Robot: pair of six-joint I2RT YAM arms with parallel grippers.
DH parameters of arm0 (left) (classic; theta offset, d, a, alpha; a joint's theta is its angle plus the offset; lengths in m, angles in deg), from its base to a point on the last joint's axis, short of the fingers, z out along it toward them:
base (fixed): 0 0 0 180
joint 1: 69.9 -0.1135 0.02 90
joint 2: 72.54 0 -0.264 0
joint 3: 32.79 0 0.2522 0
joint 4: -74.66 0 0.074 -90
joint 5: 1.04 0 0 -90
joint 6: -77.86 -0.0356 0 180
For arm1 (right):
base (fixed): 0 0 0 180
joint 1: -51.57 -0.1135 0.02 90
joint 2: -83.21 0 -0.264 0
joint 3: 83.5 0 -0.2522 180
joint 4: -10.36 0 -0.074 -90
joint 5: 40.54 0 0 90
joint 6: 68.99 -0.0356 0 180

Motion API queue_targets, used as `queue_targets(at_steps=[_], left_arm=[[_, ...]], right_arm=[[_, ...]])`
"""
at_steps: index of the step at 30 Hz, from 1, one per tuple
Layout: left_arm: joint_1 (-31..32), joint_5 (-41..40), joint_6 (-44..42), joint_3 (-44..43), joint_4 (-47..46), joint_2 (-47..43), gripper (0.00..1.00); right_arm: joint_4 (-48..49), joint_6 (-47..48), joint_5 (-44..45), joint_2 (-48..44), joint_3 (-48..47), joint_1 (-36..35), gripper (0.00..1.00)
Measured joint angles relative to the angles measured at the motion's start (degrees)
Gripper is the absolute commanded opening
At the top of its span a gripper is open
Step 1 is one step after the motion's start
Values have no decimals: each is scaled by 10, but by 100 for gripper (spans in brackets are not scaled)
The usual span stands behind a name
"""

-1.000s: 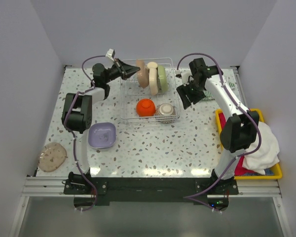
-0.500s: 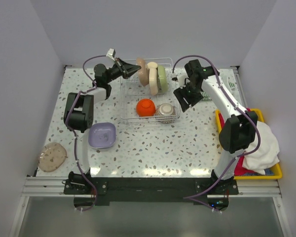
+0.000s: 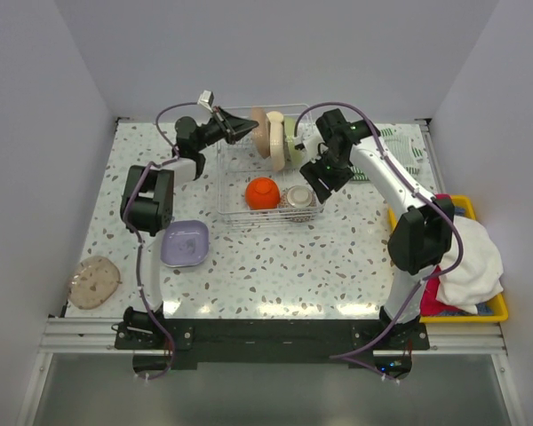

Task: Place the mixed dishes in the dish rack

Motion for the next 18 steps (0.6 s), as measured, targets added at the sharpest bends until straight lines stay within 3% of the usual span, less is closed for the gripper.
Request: queue_targets(at_steps=[5,6,8,11,15,18], left_arm=[[-3,0,-1,0,15,3,0],[-4,-1,-1,0,22,3,4],[-5,-2,-5,3,40,3,26],[-6,-3,-21,4,84,3,44],[-5,-2,-50,4,136,3,60],[-6,-6,-94,0,198,-3,65]], right_arm=[[0,2,3,3,0,-1,61],[0,2,3,3,0,-2,61],[0,2,3,3,-1,-3,61],[0,2,3,4,-1,-4,61],[0,2,2,12,-2,-4,61],[0,2,2,20,-3,-4,61]])
